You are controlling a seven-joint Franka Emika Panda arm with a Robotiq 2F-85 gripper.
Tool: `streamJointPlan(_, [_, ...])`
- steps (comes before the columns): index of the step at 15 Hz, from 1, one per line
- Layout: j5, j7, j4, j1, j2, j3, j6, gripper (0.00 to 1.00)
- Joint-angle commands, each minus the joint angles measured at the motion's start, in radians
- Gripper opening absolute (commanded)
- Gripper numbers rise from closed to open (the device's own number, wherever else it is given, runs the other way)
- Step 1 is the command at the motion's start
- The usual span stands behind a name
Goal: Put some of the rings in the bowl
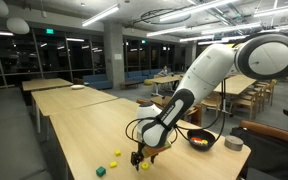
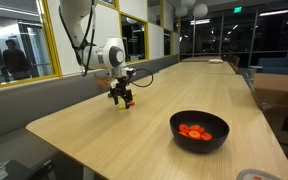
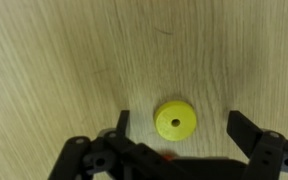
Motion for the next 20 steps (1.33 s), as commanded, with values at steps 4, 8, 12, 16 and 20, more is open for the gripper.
streamJointPlan(4, [-0.016,0.023,-0.030,0.016,-0.035,-0.021,0.019,1.00])
streamJointPlan(8, [-0.015,0.019,-0.028,0.013,-0.033,-0.022,0.019,0.66])
streamJointPlan(12, [-0.013,0.017,-0.027,0.011,-0.033,-0.022,0.016,0.34])
streamJointPlan(16, [-0.015,0.030,-0.033,0.012,-0.045,-0.032,0.015,0.24])
streamJointPlan(20, [-0.020,0.099,-0.104,0.010,-0.115,-0.088,0.049,0.24])
